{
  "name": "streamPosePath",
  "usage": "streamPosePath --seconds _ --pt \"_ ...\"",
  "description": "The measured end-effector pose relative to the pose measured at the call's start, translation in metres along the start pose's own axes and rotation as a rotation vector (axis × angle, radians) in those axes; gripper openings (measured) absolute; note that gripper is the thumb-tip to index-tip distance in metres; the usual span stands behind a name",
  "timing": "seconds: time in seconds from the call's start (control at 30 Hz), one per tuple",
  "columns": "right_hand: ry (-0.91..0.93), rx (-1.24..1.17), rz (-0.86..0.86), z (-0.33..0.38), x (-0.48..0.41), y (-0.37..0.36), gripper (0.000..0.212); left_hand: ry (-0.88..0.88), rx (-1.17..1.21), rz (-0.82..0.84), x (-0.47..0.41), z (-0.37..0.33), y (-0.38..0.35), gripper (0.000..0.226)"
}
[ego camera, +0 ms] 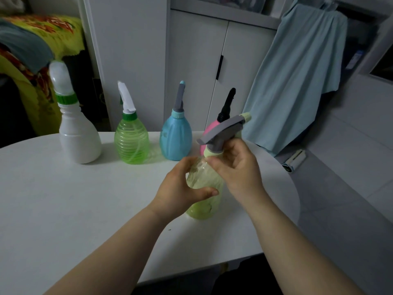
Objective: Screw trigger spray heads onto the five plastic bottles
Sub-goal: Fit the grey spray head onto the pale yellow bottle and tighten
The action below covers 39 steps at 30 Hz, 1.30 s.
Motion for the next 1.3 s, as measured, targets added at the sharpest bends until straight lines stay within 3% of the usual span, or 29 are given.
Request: streamPosePath --seconds 0.17,0.4,0.63,0.8,0.9,0.97,1.07,1.13,1.3 --pt "-0.011 0.022 -0.127 0.000 0.001 -0.006 0.037 -0.018 -0.015 -0.001 0.000 -0.002 0.000 0.070" --pt "-0.039 0.094 0.063 0.010 0.003 -0.005 0.016 -0.030 0.008 0.004 -0.001 -0.001 0.000 0.059" --pt "-0.059 -0.209 0.110 0.012 -0.008 -0.001 0.028 -0.027 0.051 0.020 -0.002 0.000 -0.001 0.057" --pt "-0.145 -0.247 0.346 0.010 -0.010 -0.010 0.027 -0.042 0.133 0.243 -0.005 -0.004 -0.004 0.058" --pt "-0.165 -0.240 0.369 0.008 -0.012 -0.007 0.028 -0.028 0.186 0.354 -0.010 -0.004 -0.004 0.063" --pt "-0.159 -0.151 0.320 0.006 -0.013 -0.004 0.028 -0.032 0.136 0.243 -0.012 -0.003 -0.001 0.063" --pt "-0.141 0.029 0.184 0.005 -0.013 -0.001 0.023 -0.022 -0.027 -0.074 -0.006 -0.003 0.000 0.066" --pt "-0.138 0.045 0.137 0.005 -0.012 0.000 0.022 -0.028 -0.028 -0.130 -0.002 -0.003 -0.003 0.066" --pt "-0.184 -0.074 0.264 0.003 -0.016 -0.002 0.027 -0.065 0.133 0.263 -0.012 -0.005 0.005 0.066"
Point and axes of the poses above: each hand's wrist, its own x-axis away from the middle knuckle, its own y-axis out of the back of the hand, z = x × y, the point moved 7 cm from there along -x, towards the middle knuckle, and after that the axes turned 15 degrees about z, right-handed, at the moved point
